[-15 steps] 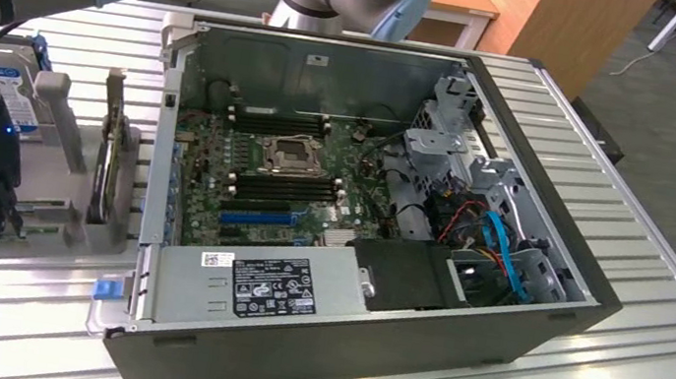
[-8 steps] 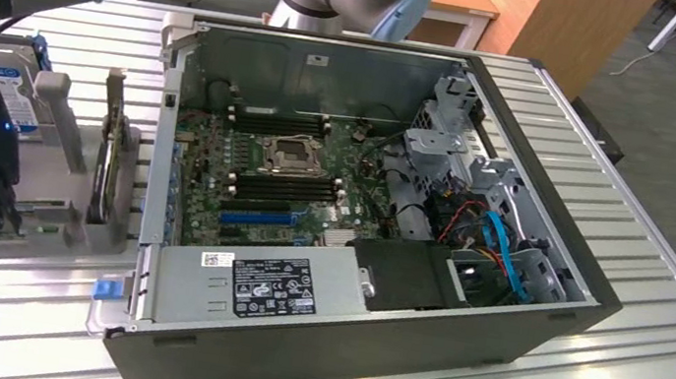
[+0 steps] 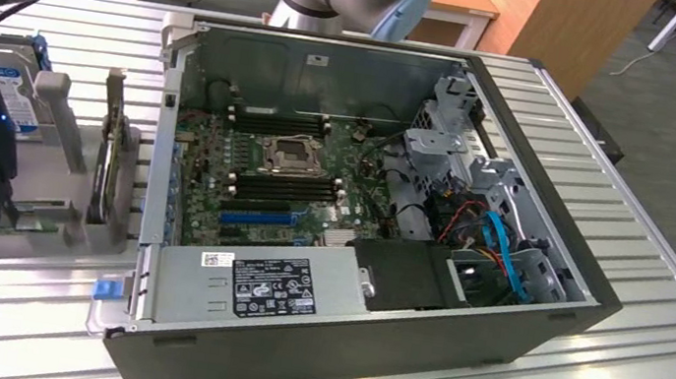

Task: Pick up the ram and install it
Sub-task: 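Pick up the ram and move it above insertion slot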

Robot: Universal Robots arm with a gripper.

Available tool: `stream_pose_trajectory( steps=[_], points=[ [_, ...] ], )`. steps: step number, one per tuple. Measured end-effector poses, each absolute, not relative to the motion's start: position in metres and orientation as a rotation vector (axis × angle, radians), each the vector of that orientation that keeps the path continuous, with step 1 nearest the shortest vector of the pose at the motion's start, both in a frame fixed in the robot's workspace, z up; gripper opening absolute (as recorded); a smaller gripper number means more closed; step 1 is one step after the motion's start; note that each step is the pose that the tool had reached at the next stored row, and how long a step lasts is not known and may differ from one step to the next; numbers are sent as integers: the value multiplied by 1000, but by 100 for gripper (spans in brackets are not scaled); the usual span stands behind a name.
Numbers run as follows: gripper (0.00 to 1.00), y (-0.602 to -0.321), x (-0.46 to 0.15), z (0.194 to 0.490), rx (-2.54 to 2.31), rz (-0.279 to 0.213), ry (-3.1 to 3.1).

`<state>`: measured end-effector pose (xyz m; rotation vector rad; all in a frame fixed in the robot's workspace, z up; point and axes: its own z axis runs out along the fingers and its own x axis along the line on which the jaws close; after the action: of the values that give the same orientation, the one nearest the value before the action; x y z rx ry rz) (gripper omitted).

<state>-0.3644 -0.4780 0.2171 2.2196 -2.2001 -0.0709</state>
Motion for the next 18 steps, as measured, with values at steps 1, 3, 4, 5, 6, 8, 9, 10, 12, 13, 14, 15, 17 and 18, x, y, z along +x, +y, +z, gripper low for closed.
stream_pose_trajectory(
  steps=[1,3,4,5,6,8,9,10,12,13,14,15,17,18],
  points=[
    [11,-478,-364,219,2220,-71,-2200],
    [11,-478,-364,222,2220,-71,-2200],
    [11,-478,-364,224,2220,-71,-2200],
    [11,-478,-364,225,2220,-71,-2200],
    [11,-478,-364,227,2220,-71,-2200],
    [11,-478,-364,231,2220,-71,-2200],
    [11,-478,-364,233,2220,-71,-2200],
    [11,-478,-364,235,2220,-71,-2200],
    [11,-478,-364,240,2220,-71,-2200],
    [11,-478,-364,242,2220,-71,-2200],
    [11,-478,-364,244,2220,-71,-2200],
    [11,-478,-364,247,2220,-71,-2200],
    [11,-478,-364,251,2220,-71,-2200],
    [11,-478,-364,254,2220,-71,-2200]
  ],
)
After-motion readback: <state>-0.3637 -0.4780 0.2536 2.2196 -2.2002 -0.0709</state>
